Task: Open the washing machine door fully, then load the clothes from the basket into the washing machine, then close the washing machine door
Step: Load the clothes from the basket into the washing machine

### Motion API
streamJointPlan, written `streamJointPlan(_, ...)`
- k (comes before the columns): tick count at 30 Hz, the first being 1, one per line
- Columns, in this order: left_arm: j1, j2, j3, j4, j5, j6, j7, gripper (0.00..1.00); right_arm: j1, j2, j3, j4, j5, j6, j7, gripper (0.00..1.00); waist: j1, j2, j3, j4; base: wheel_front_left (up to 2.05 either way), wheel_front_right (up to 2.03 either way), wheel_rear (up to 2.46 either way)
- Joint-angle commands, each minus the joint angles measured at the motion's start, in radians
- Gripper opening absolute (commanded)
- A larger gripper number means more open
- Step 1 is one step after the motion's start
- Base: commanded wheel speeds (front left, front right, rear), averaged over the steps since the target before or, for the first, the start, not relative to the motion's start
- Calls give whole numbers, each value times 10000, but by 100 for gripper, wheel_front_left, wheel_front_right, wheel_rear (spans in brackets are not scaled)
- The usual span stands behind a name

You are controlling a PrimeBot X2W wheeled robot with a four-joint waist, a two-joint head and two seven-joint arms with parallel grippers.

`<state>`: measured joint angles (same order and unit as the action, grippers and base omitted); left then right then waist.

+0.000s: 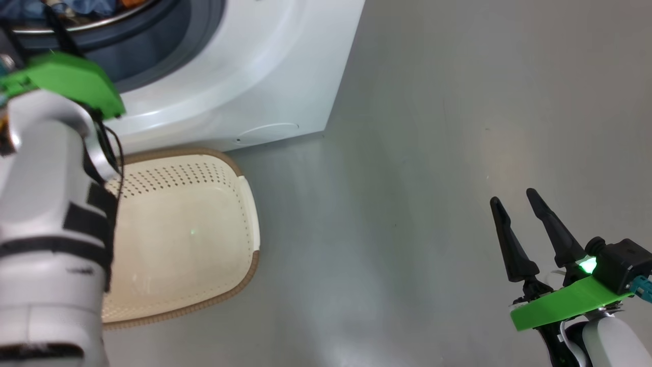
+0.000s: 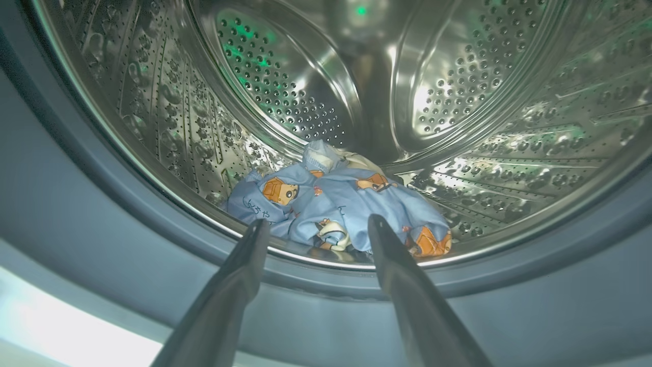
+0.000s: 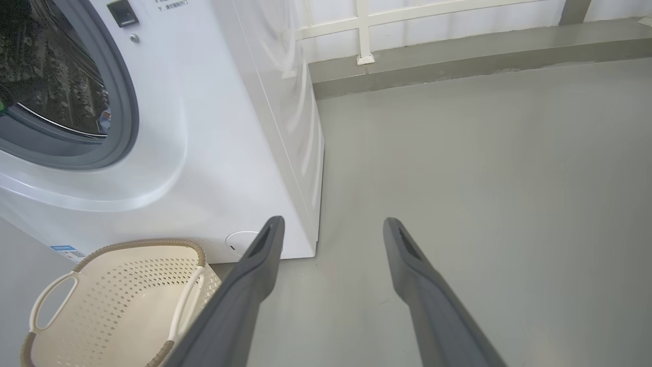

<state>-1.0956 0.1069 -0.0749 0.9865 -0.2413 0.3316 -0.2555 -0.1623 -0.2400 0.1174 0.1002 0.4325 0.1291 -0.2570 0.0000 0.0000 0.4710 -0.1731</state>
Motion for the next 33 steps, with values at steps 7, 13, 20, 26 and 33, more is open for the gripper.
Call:
streamJointPlan(7,2789,-142,255,-2665,68,-250,-61,100,189,-28,113,-285,-249,16,-48,100,0,0,-641,259,0,0,0)
streamJointPlan(13,4738,-409,170,-4134,169,-396,-62,100,282,-5,142,-310,-382,16,-48,100,0,0,-1108,354,0,0,0)
streamJointPlan(20,6775,-540,181,-5626,87,-427,-62,100,519,75,194,-294,-517,16,-48,100,0,0,-1658,356,0,0,0)
streamJointPlan(26,8102,-561,115,-6607,140,-589,-62,100,702,65,222,-271,-647,16,-48,100,0,0,-2061,378,0,0,0)
streamJointPlan(33,9175,-565,-32,-7555,-21,-533,-62,100,817,81,197,-255,-779,16,-48,100,0,0,-2356,446,0,0,0)
